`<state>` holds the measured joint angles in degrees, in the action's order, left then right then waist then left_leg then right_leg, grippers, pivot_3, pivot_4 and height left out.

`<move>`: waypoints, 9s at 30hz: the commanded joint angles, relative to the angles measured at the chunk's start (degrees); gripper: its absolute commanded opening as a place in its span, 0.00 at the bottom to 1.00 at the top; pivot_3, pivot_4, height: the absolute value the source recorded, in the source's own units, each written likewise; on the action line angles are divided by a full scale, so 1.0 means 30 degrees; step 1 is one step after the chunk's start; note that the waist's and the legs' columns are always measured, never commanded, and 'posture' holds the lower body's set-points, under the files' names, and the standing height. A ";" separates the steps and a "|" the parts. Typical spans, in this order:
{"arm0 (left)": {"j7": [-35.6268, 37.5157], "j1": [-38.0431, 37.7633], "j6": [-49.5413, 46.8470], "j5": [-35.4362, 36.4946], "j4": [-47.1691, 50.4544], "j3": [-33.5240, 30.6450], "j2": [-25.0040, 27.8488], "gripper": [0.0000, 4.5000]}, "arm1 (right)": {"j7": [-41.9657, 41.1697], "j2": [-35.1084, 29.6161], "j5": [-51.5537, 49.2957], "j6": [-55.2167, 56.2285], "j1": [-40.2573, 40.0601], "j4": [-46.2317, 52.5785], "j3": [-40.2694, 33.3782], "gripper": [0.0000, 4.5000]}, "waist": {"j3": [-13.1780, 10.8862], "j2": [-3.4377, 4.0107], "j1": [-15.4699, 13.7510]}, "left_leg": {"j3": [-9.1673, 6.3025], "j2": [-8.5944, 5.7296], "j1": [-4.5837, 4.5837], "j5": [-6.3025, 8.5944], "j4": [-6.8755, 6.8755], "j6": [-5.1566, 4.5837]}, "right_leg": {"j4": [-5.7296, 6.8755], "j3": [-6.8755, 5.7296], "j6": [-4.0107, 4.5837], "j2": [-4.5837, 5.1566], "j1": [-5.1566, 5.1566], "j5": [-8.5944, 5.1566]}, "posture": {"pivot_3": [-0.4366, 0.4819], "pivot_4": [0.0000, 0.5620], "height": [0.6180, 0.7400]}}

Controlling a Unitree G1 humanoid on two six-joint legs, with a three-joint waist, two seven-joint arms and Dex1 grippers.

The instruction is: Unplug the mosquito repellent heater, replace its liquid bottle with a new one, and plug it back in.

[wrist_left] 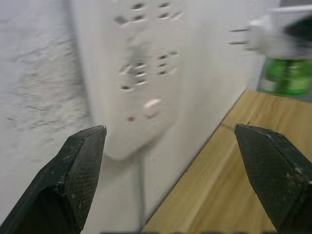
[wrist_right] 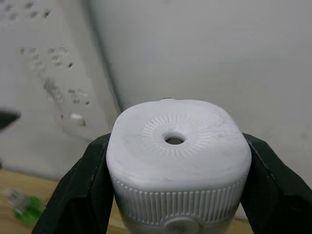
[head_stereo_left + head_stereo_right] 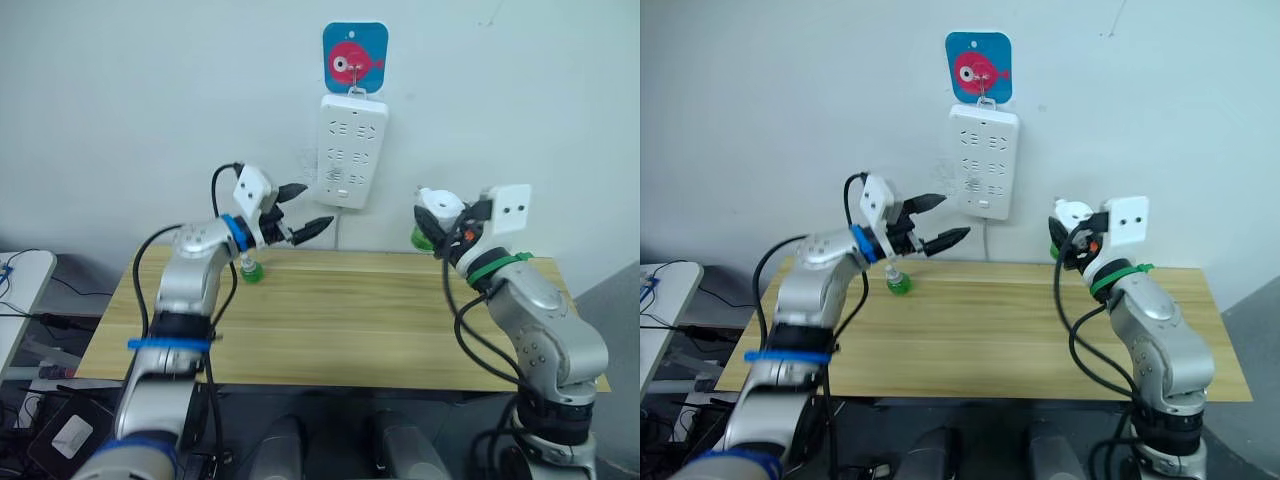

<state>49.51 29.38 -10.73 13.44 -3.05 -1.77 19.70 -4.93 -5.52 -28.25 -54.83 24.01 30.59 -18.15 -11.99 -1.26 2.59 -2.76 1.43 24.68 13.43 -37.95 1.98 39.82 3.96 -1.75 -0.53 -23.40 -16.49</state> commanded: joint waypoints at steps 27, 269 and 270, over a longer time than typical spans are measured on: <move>-0.5918 -0.0751 0.4501 -0.2459 0.0732 0.5620 -0.7046 1.00 | 1.4464 -0.3309 -2.5107 0.2660 0.0085 -0.0934 -0.0633 0.66 | -0.0243 0.0166 0.0232 | 0.0191 0.0001 -0.0005 -0.0014 0.0045 -0.0020 | -0.0167 0.0006 -0.0063 -0.0123 0.0058 -0.0035 | 0.43 0.44 1.00; -1.0296 0.6187 2.6942 -1.2548 -0.9827 0.7818 0.0708 0.50 | -0.3373 -1.6040 -2.8250 -0.8236 0.4145 -1.2313 0.4247 0.67 | -0.1049 0.0068 -0.0370 | 0.0380 -0.0030 0.0082 0.0000 -0.0014 -0.0131 | -0.0290 0.0050 -0.0122 0.0114 0.0019 0.0173 | 0.45 0.43 1.00; -0.9945 0.6146 2.6842 -1.1801 -0.9774 0.8060 0.0734 0.50 | -0.3451 -1.6103 -2.8250 -0.8295 0.4128 -1.2232 0.4304 0.67 | -0.1049 0.0068 -0.0342 | 0.0380 -0.0030 0.0082 0.0000 -0.0014 -0.0131 | -0.0290 0.0050 -0.0123 0.0114 0.0019 0.0173 | 0.45 0.43 1.00</move>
<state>18.28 47.01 70.01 -26.13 -32.86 20.99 22.03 -13.91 -53.20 -111.02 -79.37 36.30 -8.28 -4.27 -15.14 -1.05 1.56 -1.62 1.34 24.93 13.43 -37.99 1.59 38.95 4.12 -2.12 -0.19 -23.34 -15.97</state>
